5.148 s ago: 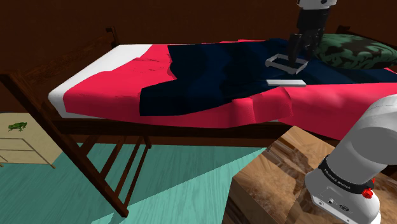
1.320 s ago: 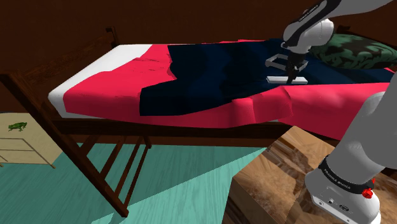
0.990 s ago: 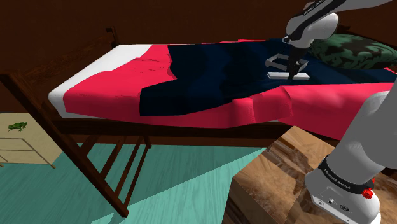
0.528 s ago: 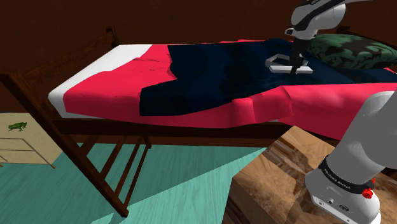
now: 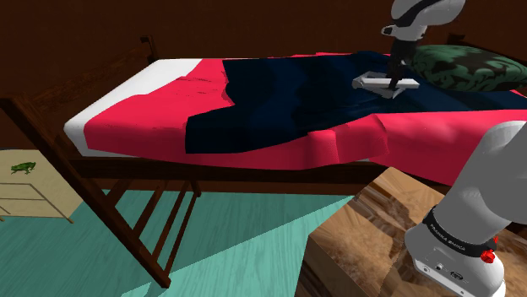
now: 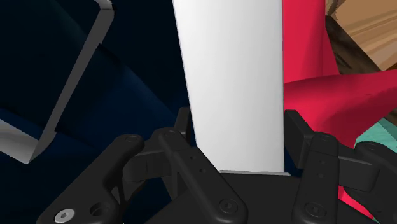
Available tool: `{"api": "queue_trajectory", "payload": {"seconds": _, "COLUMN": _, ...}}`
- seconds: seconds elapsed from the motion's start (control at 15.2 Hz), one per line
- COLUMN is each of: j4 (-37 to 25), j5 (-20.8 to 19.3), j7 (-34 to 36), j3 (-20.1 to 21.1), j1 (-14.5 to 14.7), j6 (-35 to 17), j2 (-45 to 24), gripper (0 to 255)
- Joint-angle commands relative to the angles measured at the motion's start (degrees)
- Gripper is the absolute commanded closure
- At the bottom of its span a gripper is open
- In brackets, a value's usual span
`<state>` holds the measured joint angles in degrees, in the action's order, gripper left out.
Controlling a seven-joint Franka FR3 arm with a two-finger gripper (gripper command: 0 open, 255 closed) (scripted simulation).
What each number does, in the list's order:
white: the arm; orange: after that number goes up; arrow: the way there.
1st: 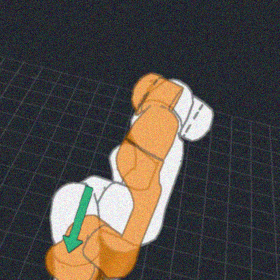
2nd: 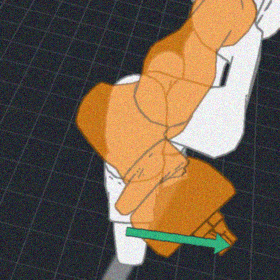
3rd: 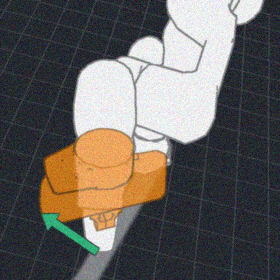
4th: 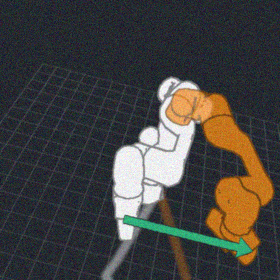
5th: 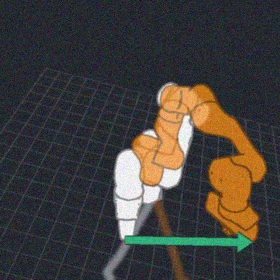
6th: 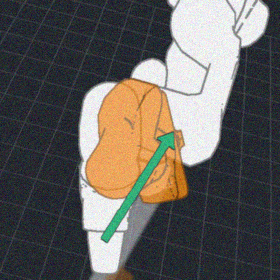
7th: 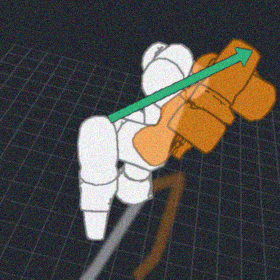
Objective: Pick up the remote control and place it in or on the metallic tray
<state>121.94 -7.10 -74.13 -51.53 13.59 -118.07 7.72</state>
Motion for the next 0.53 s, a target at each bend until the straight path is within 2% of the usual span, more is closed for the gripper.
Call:
{"api": "queue_trajectory", "payload": {"seconds": 0.0, "j4": -3.86, "j5": 4.54, "j7": -4.19, "j3": -2.26, "j1": 0.43, "j6": 0.43, "j2": -5.09, "gripper": 255}}
{"api": "queue_trajectory", "payload": {"seconds": 0.07, "j4": -6.41, "j5": 7.88, "j7": -7.08, "j3": -3.43, "j1": 0.22, "j6": 0.83, "j2": -8.71, "gripper": 255}}
{"api": "queue_trajectory", "payload": {"seconds": 0.2, "j4": -11.88, "j5": 14.70, "j7": -12.67, "j3": -4.22, "j1": -2.02, "j6": 2.32, "j2": -16.08, "gripper": 255}}
{"api": "queue_trajectory", "payload": {"seconds": 0.46, "j4": -24.24, "j5": 25.05, "j7": -20.27, "j3": -1.49, "j1": -10.90, "j6": 7.09, "j2": -28.79, "gripper": 255}}
